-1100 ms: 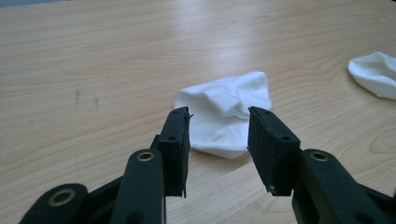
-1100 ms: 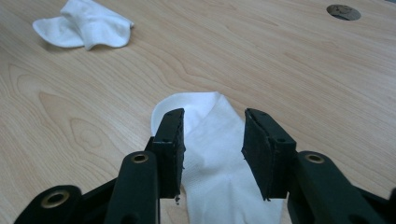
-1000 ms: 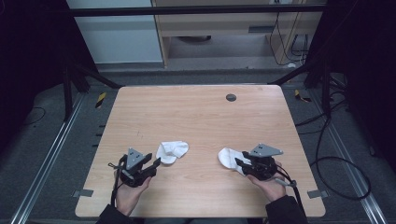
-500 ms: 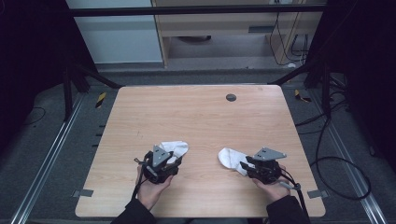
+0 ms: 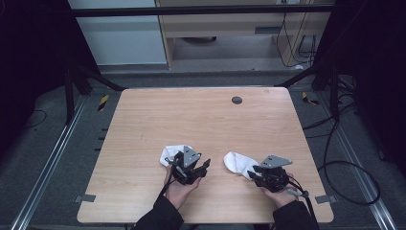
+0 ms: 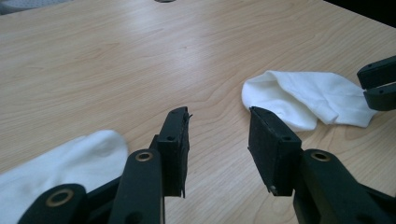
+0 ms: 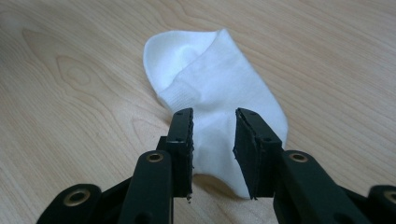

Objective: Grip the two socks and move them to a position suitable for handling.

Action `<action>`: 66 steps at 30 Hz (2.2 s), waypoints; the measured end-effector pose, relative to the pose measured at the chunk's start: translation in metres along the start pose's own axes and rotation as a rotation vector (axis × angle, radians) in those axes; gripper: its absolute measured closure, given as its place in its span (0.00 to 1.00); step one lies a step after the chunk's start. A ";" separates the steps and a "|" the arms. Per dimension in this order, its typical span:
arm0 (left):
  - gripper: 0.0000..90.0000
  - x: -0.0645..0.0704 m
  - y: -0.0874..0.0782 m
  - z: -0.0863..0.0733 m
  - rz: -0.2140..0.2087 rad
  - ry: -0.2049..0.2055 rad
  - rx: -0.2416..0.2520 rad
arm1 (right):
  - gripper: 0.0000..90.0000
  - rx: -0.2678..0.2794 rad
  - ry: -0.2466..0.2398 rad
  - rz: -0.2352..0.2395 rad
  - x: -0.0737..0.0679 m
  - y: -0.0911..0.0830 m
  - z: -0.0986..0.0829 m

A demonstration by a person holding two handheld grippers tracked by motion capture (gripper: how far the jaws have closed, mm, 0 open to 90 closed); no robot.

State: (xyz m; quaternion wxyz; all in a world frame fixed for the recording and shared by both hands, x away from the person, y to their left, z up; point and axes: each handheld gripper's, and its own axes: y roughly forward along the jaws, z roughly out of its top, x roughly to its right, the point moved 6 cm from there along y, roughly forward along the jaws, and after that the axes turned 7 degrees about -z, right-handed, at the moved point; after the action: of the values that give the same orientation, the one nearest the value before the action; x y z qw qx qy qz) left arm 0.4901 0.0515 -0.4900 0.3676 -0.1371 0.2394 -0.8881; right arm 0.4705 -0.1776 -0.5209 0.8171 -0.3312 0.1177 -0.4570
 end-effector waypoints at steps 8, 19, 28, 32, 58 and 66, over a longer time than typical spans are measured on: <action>0.64 0.011 0.022 0.002 -0.013 -0.001 -0.009 | 0.76 -0.024 0.000 0.015 0.000 0.003 -0.004; 0.62 0.027 0.048 0.001 -0.025 -0.004 -0.033 | 0.78 -0.047 -0.002 0.026 -0.002 0.007 -0.007; 0.63 0.032 0.066 -0.004 -0.037 -0.022 -0.066 | 0.83 -0.071 -0.010 0.042 -0.004 0.011 -0.009; 0.66 0.031 0.072 -0.008 -0.035 -0.024 -0.089 | 0.87 -0.075 0.001 0.054 -0.005 0.012 -0.009; 0.98 0.031 0.075 -0.013 -0.054 -0.022 -0.129 | 0.93 0.118 0.233 0.062 0.018 -0.002 0.017; 0.99 0.032 0.068 -0.016 -0.068 -0.011 -0.129 | 0.93 0.135 0.320 -0.047 0.038 0.009 0.023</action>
State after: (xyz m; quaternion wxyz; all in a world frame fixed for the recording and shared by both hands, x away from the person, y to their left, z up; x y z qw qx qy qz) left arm 0.5012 -0.0084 -0.5376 0.3291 -0.1732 0.2892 -0.8821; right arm 0.5088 -0.1954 -0.5059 0.7973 -0.2010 0.2075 -0.5300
